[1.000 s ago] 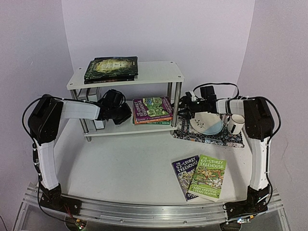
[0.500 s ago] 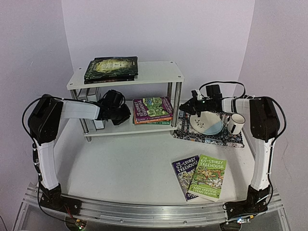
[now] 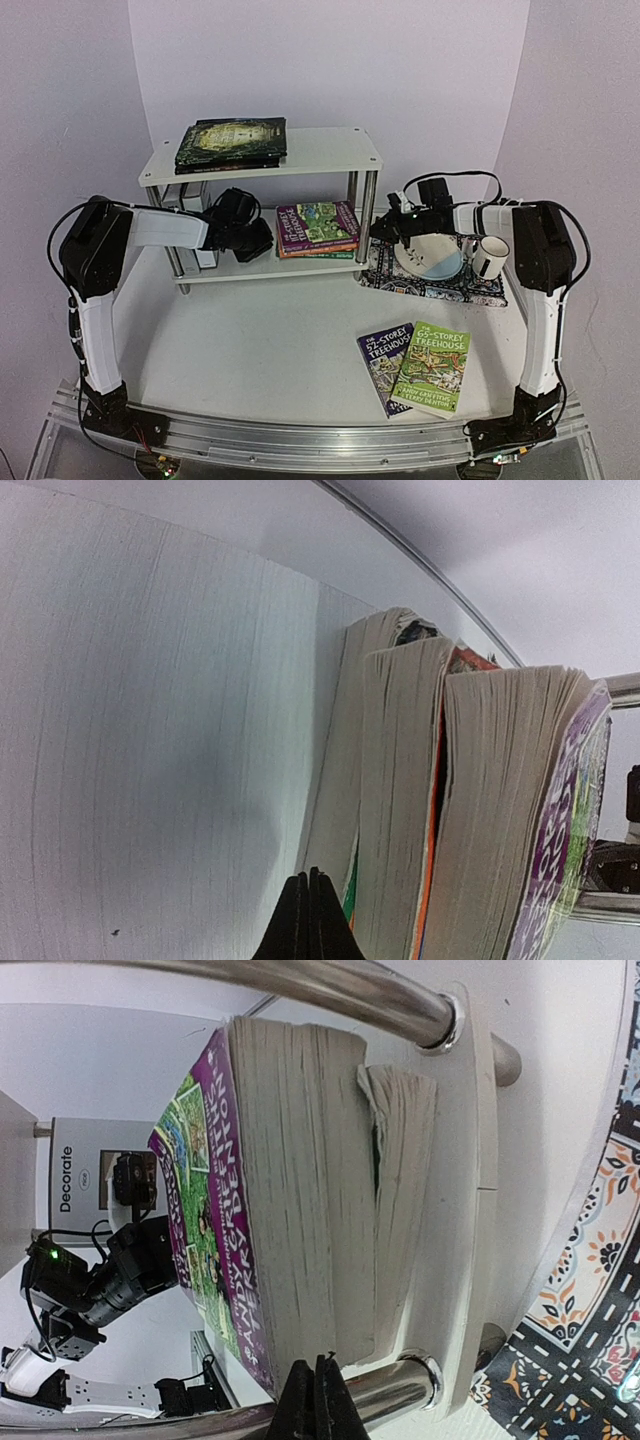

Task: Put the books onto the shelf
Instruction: Adjust the book pile on the shelf.

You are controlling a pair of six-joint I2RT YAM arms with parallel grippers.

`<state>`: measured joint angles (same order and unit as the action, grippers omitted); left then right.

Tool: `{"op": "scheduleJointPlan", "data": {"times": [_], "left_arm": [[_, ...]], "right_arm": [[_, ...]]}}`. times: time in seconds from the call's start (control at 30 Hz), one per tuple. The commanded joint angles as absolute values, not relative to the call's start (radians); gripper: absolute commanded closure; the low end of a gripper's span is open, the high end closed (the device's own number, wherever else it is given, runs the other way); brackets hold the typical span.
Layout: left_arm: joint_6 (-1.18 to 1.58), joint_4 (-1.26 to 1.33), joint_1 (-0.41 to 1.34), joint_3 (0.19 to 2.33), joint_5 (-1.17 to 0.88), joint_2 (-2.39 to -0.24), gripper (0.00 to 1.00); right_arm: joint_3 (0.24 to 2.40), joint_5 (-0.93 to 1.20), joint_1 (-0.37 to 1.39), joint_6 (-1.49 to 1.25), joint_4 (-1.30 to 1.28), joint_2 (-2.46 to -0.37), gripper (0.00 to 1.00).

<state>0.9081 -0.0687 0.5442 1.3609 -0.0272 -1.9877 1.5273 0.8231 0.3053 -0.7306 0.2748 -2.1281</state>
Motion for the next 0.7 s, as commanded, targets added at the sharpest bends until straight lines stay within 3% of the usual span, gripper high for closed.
{"op": "scheduleJointPlan", "data": {"times": [0.0,0.67], "left_arm": [[0.899,-0.069,0.54,1.398,-0.057,-2.003,1.0],[0.898,-0.071,0.541,1.403,-0.095,-2.013,1.0]], "right_arm": [[1.568,0.856,0.318,-0.711,0.252,-2.145,1.0],[1.584,0.785,0.319,-0.663,0.179,-2.152,1.0]]}}
